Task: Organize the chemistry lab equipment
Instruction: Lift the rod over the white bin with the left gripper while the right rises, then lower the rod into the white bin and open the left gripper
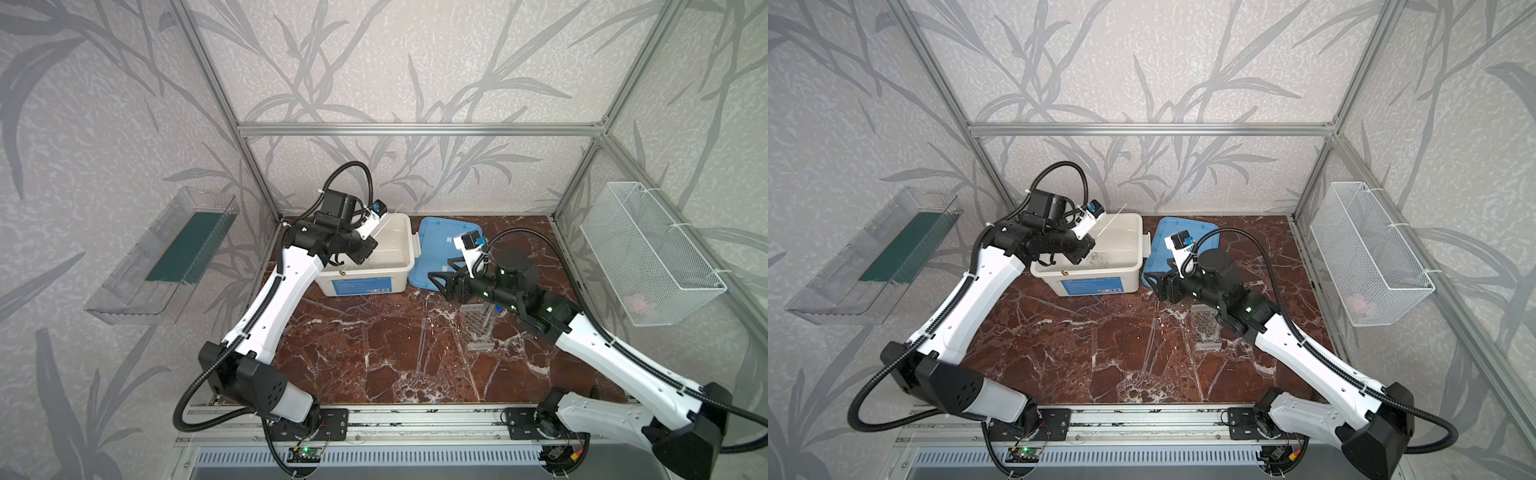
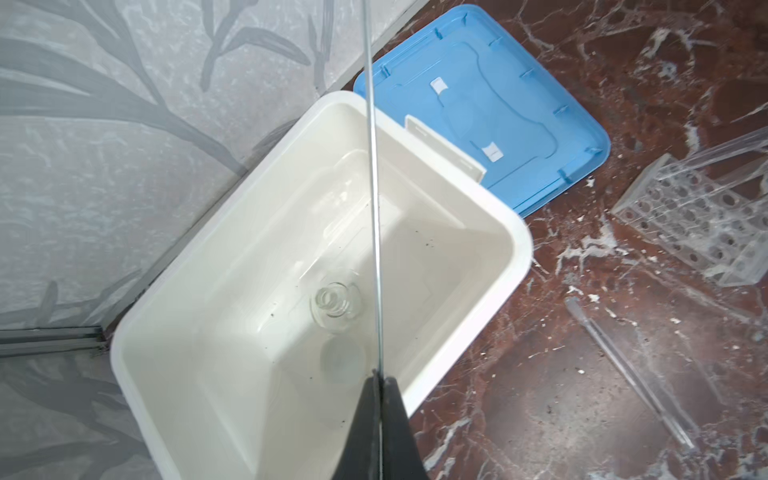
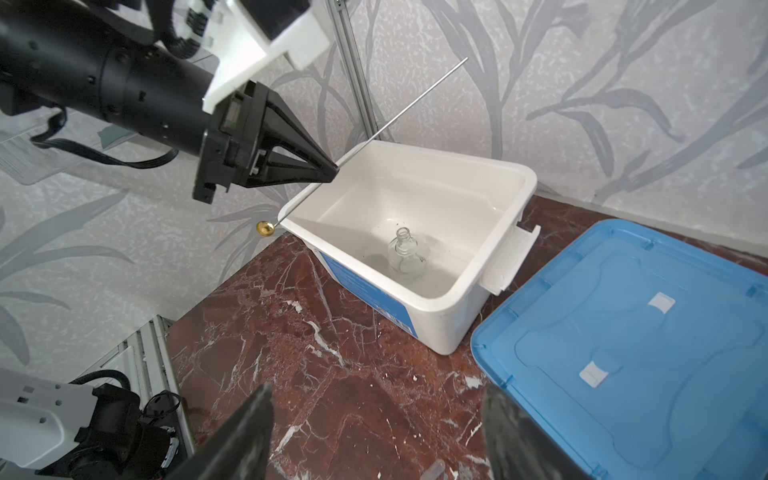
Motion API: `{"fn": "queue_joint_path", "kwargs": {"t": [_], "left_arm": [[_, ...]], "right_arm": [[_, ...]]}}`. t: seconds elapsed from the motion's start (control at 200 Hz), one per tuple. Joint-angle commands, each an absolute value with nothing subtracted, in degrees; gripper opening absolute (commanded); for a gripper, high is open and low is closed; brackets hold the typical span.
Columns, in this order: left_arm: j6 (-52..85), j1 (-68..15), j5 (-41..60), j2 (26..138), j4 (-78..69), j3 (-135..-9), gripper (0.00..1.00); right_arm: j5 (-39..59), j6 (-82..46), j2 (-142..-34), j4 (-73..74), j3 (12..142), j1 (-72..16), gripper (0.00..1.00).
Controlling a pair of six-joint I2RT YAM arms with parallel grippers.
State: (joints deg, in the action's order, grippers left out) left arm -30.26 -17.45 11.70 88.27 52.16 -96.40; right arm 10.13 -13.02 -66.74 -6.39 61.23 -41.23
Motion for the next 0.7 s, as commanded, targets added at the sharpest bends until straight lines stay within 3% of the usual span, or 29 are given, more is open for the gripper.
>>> {"fn": "queue_joint_path", "kwargs": {"t": [0.0,0.345,0.695], "left_arm": [[-46.43,-15.11,16.63,92.73,57.5,-98.72,0.0],[-61.24,-10.09,14.95,107.24,62.3,-110.09,0.0],[-68.12,-10.28,11.7,110.68,59.41,-103.51,0.0]], "right_arm": [[12.22,-9.65,-71.3,-4.26,66.94,-40.59,0.78],[19.04,-4.71,-83.45,-8.54,80.62,-38.68,0.79],[21.11,-3.81,-89.77,-8.89,84.36,-36.31,0.79]]}}
